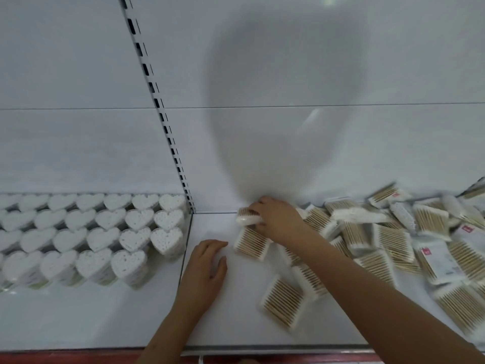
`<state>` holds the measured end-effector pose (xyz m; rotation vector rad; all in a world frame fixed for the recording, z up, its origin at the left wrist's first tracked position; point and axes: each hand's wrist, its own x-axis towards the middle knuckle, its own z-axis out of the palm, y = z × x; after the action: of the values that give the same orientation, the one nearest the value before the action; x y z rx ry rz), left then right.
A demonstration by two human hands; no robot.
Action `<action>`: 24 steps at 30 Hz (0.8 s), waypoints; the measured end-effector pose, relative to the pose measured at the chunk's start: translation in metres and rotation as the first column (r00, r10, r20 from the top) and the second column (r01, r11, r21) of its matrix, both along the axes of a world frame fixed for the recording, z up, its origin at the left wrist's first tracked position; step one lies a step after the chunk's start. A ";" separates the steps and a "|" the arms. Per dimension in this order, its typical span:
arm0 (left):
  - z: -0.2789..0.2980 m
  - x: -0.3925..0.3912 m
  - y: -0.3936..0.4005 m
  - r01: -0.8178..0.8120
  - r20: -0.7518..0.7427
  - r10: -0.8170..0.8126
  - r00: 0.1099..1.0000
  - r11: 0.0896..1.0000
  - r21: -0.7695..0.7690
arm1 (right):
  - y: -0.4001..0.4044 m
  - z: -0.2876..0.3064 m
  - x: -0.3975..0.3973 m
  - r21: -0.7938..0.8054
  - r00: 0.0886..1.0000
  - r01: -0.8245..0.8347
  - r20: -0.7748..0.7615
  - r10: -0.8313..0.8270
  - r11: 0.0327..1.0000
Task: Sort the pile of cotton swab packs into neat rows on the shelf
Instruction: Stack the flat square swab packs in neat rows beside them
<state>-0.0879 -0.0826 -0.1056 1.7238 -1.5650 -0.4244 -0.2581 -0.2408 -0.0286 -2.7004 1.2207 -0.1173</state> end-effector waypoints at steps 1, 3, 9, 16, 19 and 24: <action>0.000 0.000 0.000 -0.008 -0.021 0.008 1.000 1.000 -0.007 | 0.000 0.000 -0.002 -0.014 0.998 0.023 0.058 -0.022 1.000; 0.002 -0.001 0.001 -0.029 -0.074 0.026 0.997 0.999 -0.031 | 0.001 0.000 -0.006 -0.031 0.969 0.084 0.235 -0.074 0.996; 0.003 -0.006 0.005 -0.086 0.003 0.087 0.996 0.986 -0.141 | 0.007 -0.004 0.011 0.084 0.868 -0.069 0.496 0.018 0.994; 0.003 -0.009 0.000 -0.093 0.187 0.111 0.976 0.991 -0.099 | 0.005 0.000 0.061 0.060 0.854 -0.077 0.519 0.035 0.995; 0.000 -0.007 -0.001 -0.107 0.193 0.116 0.974 0.993 -0.059 | 0.002 -0.005 0.077 0.048 0.870 -0.076 0.492 0.042 0.996; -0.005 -0.004 -0.003 -0.077 0.273 0.088 0.958 0.996 -0.050 | 0.004 0.000 0.078 0.050 0.892 -0.078 0.450 0.047 0.996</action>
<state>-0.0920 -0.0852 -0.1106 1.8720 -1.6739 -0.1132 -0.1799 -0.2373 -0.0281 -2.4522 0.9740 -0.6416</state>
